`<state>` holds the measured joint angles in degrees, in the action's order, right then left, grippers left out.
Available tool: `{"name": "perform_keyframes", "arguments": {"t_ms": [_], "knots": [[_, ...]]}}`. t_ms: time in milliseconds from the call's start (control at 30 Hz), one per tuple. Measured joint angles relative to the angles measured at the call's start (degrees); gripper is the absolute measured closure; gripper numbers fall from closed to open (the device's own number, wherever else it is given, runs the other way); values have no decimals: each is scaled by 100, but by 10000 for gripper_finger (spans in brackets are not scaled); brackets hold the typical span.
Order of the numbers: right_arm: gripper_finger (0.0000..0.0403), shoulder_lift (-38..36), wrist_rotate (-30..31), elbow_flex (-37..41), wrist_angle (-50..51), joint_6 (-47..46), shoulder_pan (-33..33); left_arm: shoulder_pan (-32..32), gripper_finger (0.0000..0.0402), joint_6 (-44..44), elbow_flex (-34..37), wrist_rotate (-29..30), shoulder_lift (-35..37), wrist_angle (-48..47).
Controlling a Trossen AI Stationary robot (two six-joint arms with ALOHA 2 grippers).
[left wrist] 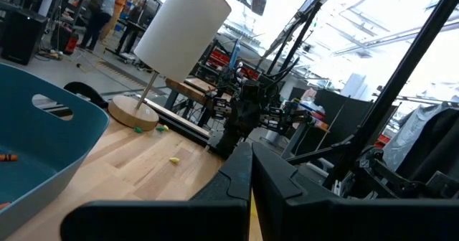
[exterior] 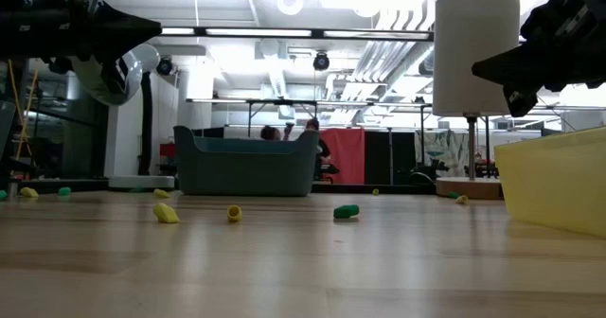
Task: Sort crayons
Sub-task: Return to Home Position
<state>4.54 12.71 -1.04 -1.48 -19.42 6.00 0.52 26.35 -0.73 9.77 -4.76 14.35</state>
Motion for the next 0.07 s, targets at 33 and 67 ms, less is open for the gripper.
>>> {"name": "perform_keyframes", "arguments": {"t_ms": [33, 67], "knots": [[402, -1, -1, 0, 0, -2, 0, -1, 401, 0, 0, -1, 1, 2], [402, -1, -1, 0, 0, -1, 0, 0, 401, 0, 1, 1, -1, 2]]}}
